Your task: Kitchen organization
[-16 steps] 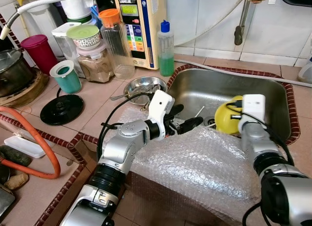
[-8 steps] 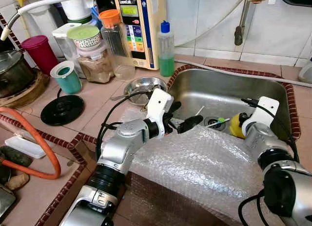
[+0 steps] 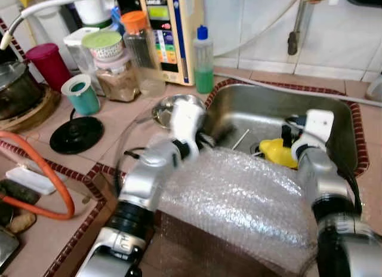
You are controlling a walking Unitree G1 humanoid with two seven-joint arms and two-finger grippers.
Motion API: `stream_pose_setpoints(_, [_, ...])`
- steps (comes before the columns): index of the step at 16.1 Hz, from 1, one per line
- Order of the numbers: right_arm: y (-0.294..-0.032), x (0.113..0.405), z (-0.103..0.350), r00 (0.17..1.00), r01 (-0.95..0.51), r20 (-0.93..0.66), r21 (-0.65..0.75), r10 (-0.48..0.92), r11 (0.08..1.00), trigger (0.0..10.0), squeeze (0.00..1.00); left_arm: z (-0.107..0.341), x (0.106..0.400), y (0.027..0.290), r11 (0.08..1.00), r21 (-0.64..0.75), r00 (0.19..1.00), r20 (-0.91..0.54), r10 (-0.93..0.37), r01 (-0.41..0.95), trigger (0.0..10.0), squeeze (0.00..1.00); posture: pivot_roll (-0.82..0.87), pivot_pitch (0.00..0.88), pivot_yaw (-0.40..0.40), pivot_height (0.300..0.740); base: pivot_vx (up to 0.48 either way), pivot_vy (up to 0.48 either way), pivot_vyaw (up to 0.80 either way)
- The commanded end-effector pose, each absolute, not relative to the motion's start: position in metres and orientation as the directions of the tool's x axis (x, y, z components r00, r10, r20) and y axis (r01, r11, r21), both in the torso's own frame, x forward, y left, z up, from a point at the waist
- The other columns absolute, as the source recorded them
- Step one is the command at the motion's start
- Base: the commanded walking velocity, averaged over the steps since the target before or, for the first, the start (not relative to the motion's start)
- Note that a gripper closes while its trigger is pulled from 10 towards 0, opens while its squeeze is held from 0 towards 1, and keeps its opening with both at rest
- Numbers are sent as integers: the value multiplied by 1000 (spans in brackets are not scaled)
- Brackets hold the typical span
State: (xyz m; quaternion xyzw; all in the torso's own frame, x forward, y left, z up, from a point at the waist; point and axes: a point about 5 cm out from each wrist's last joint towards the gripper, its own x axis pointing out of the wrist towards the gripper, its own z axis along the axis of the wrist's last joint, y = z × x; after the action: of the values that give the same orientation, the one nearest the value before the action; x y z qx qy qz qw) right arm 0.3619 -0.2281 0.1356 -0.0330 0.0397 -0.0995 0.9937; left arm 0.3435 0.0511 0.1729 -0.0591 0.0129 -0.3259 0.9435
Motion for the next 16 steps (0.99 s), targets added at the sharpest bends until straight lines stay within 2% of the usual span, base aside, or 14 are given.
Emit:
stream_pose_setpoints(1, [-218, 355, 148, 985, 170, 0, -102, -171, 980, 10000, 0, 177, 344, 64, 830, -106, 837, 51, -545, 547, 10000, 0, -15, 0, 145, 740, 0, 0, 0])
stream_pose_setpoints(4, [-209, 325, 169, 980, 155, 151, -160, -131, 975, 10000, 0, 182, 342, 78, 882, -91, 884, 124, -451, 463, 10000, 0, -46, 0, 138, 740, 0, 0, 0])
stream_pose_setpoints(7, [-205, 302, 186, 970, 178, 196, -185, -142, 966, 10000, 0, 186, 342, 80, 906, -88, 905, 147, -400, 415, 10000, 0, -66, 0, 135, 740, 0, 0, 0])
stream_pose_setpoints(11, [-202, 294, 188, 976, 180, 154, -172, -155, 968, 10000, 0, 186, 344, 79, 934, -77, 935, 101, -341, 349, 10000, 0, -87, 0, 129, 740, 0, 0, -797])
stream_pose_setpoints(14, [-200, 289, 189, 979, 178, 132, -166, -158, 970, 10000, 0, 187, 339, 81, 900, -187, 918, 128, -375, 394, 10000, 0, -86, 0, 128, 740, 0, 0, -788])
stream_pose_setpoints(16, [-197, 288, 188, 981, 171, 114, -158, -154, 972, 10000, 0, 184, 334, 78, 886, -209, 910, 118, -398, 415, 10000, 0, -82, 0, 128, 740, 0, 0, -788])
